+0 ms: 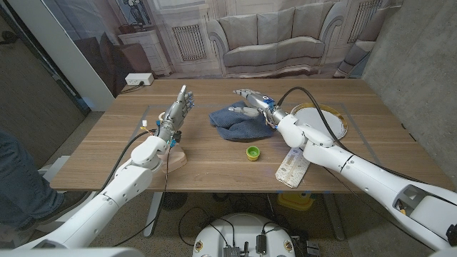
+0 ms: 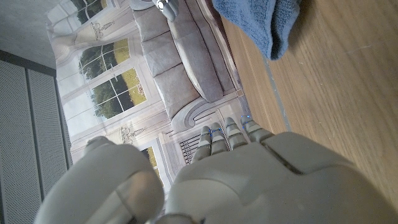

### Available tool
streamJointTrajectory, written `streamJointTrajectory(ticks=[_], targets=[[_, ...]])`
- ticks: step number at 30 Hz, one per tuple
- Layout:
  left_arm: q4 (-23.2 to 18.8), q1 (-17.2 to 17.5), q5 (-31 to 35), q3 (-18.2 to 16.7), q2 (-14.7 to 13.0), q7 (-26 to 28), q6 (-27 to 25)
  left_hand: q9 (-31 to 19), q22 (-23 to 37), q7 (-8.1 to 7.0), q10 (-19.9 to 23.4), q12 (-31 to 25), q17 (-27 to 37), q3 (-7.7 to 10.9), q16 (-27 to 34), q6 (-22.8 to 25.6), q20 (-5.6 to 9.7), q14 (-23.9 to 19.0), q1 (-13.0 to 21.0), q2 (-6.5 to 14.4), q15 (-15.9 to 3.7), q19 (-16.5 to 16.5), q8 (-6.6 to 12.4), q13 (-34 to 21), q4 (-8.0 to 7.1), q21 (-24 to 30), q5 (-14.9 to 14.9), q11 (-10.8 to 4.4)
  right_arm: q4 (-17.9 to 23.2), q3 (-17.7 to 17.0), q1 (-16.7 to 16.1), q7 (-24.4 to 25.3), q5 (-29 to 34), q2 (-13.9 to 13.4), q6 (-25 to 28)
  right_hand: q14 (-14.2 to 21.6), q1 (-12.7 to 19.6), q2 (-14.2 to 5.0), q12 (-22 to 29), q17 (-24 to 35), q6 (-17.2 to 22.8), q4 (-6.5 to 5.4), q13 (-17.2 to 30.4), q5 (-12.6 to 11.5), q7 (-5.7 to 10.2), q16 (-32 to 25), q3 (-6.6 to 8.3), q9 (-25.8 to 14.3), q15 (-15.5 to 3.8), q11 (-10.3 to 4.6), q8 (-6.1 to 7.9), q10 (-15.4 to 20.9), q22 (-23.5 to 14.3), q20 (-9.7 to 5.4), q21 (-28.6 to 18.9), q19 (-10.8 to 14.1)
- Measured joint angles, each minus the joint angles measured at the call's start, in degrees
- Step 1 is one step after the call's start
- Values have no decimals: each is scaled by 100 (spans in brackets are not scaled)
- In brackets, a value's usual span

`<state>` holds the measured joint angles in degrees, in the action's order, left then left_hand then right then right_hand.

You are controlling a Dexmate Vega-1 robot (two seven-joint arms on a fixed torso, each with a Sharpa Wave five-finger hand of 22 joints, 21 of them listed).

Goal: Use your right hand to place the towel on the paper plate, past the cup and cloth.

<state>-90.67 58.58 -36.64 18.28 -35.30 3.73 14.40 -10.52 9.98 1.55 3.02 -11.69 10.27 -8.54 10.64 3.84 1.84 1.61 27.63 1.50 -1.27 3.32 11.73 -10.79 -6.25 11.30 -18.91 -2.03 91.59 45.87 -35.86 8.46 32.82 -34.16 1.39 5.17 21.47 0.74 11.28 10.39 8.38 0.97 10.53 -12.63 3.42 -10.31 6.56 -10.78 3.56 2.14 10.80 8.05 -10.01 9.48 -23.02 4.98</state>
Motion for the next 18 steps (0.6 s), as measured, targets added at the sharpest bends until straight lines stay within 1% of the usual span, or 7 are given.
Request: streamJointTrajectory(ticks=[1, 3, 6, 8, 10, 16, 18], targets=[[-5, 3, -2, -4, -3, 3, -5, 0, 0, 0, 0, 0, 0, 0, 0, 0, 0, 0, 0, 0, 0, 0, 0, 0, 0, 0, 0, 0, -5, 13, 9, -16, 0, 7, 19, -13, -9, 9, 0, 0, -18, 4, 0, 0, 18, 0, -11, 0, 13, 0, 0, 0, 0, 22, 0, 22], [-14, 7, -6, -8, -6, 7, -10, 0, 0, 0, 31, 0, 0, -1, 0, 0, 0, -15, 0, 0, 16, 0, 0, 0, -1, 0, 0, 31, -15, 32, 20, -36, 1, 14, 43, -13, -9, 9, 0, 0, -33, -10, 0, 0, 5, 0, -24, 0, 12, 20, 0, -20, 0, 61, 0, 57], [-19, 8, -8, -9, -7, 10, -22, 0, 0, 0, 31, 0, 0, -27, 0, 0, 0, -26, 0, 0, 26, 0, 0, 0, -8, 0, 0, 31, -30, 62, 44, -62, 1, 27, 70, -43, -9, 9, 0, 0, -40, -9, 0, 0, -3, 0, -24, 0, 43, 16, 0, -25, 0, 130, 0, 68], [-22, 8, -9, -10, -8, 12, -27, 0, 0, 0, 31, 0, 0, -41, 0, 0, 0, -26, 0, 0, 26, 0, 0, 0, 6, 0, 0, 31, -40, 76, 56, -85, 2, 34, 88, -43, -9, 9, 0, 0, -63, 7, 0, 0, 19, 0, -40, 0, 43, -11, 0, -51, 0, 130, 0, 68], [-22, 8, -10, -10, -8, 13, -30, 0, 0, 0, 31, 0, 0, -41, 0, 0, 0, -26, 0, 0, 26, 0, 0, 0, 6, 0, 0, 31, -59, 100, 74, -94, 5, 46, 99, -43, -16, 15, 0, 0, -93, 15, 0, 0, 6, 0, -48, 0, 43, 20, 0, -82, 0, 179, 0, 76], [-23, 6, -11, -10, -1, 15, -30, 0, 0, 0, 30, 0, 0, -41, 0, 0, 0, -26, 24, 25, 26, 0, 0, 0, 6, 0, 0, 31, -96, 152, 108, -136, 21, 68, 145, -43, -32, 32, 0, 1, -102, 14, 0, 0, -4, 0, -48, 0, 43, 20, 0, -82, 1, 202, 40, 59], [-22, 5, -12, -9, 4, 20, -30, 0, 0, 0, 30, 0, 0, -41, 0, 0, 0, -26, 24, 24, 26, 0, 0, 0, 6, 0, 0, 31, -115, 174, 123, -152, 27, 78, 166, -43, -32, 32, 0, 0, -125, 14, 0, 0, 19, 0, -47, 0, 43, 21, 0, -82, 1, 202, 40, 59]])
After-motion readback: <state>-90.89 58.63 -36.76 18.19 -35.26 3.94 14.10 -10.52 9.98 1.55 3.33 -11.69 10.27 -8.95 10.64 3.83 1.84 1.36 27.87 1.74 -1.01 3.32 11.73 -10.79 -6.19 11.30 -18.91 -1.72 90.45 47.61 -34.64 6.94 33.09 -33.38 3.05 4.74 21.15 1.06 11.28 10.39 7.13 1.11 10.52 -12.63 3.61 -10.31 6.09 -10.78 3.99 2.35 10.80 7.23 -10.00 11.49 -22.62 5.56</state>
